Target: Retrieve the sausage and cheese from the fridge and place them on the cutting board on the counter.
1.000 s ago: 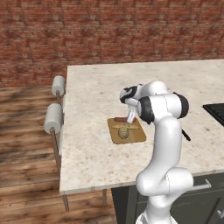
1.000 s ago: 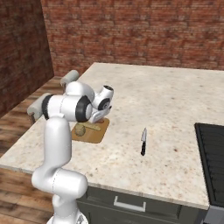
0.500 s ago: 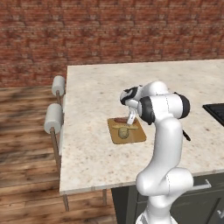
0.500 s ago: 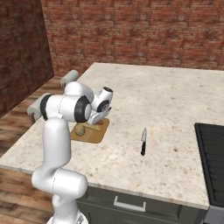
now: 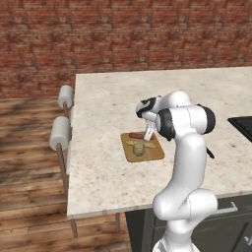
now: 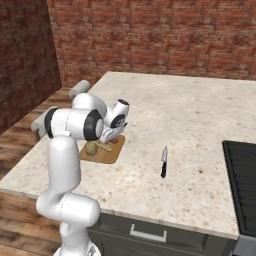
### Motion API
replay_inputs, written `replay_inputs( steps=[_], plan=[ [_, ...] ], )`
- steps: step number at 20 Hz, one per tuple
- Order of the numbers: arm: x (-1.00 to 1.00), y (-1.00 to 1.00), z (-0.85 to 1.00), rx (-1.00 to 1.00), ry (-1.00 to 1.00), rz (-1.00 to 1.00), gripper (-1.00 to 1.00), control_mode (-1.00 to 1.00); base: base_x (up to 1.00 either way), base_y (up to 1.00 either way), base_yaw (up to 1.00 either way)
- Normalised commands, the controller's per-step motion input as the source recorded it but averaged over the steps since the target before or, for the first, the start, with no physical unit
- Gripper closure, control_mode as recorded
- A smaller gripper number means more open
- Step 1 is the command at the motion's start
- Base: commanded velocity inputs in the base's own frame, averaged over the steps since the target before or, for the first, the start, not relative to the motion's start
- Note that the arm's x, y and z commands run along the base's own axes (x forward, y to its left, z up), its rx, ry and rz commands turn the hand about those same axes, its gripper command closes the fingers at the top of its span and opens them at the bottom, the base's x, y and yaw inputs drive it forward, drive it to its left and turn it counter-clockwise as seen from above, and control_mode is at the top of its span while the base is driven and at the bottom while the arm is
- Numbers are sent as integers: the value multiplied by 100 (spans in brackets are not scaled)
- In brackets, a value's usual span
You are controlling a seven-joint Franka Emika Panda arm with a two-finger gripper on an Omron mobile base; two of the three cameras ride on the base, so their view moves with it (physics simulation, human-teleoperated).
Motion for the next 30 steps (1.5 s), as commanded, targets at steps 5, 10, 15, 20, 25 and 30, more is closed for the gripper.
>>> replay_inputs(
  steps=[5, 10, 15, 20, 25, 30],
  plan=[
    [-26, 0, 35, 0, -1, 0, -100, -100, 0, 0, 0],
    [-37, 0, 72, 0, -6, 0, -100, -100, 0, 0, 0],
    [-94, 0, 58, 0, -9, 0, -100, -100, 0, 0, 0],
    [-97, 0, 42, 0, -8, -8, -100, -100, 0, 0, 0],
    [-98, 0, 80, 0, -11, -14, -100, -100, 0, 0, 0],
    [-100, 2, 48, 0, 0, -35, -100, -100, 0, 0, 0]
  ],
)
